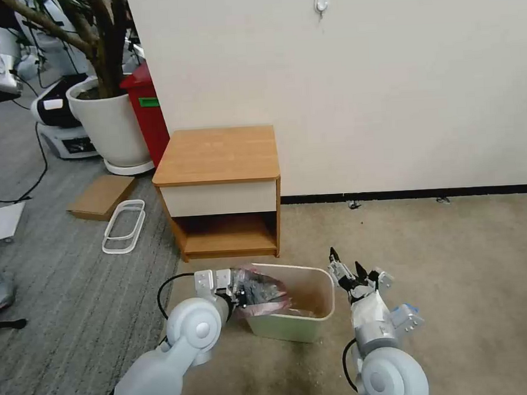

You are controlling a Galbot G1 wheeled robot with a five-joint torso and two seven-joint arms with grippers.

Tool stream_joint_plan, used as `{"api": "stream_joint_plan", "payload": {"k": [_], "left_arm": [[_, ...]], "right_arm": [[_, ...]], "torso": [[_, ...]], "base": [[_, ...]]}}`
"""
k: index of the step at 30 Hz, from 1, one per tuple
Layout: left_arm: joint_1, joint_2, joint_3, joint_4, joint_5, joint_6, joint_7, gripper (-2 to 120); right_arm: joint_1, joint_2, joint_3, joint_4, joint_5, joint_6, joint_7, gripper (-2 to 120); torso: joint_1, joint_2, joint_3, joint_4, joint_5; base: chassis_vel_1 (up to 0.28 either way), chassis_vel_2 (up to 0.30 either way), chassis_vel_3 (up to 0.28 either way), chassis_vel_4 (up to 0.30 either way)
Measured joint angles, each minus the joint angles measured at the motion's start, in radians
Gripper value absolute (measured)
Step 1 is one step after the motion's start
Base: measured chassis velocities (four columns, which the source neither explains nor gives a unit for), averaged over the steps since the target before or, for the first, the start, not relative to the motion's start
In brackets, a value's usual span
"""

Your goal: Pick up the garbage bag from the table and place it over the trash can.

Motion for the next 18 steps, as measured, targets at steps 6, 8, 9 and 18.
{"api": "stream_joint_plan", "payload": {"k": [6,8,9,18], "left_arm": [[0.042,0.036,-0.028,-0.002,0.173,-0.107,0.204,7],[0.051,0.041,-0.037,-0.002,0.202,-0.129,0.239,7],[0.056,0.044,-0.041,-0.002,0.219,-0.144,0.262,7],[0.098,0.061,-0.077,-0.001,0.372,-0.27,0.418,7]], "right_arm": [[-0.006,-0.083,-0.03,0.165,0.145,-0.133,0.002,86],[-0.005,-0.114,-0.031,0.207,0.22,-0.219,0.008,86],[0.0,-0.133,-0.032,0.225,0.268,-0.271,0.021,86],[0.116,-0.271,-0.093,0.239,0.548,-0.499,0.149,86]], "torso": [[0.0,0.0,0.0,0.0001,0.0],[0.0,0.0,0.0,-0.0001,-0.0001],[0.0,0.0,0.0,0.0,-0.0001],[0.0,0.0,0.0,0.0001,0.0]], "base": [[0.0,0.0,0.0,0.0],[0.0,0.0,0.0,0.0],[0.0,0.0,0.0,0.0],[0.0,0.0,0.0,0.0]]}}
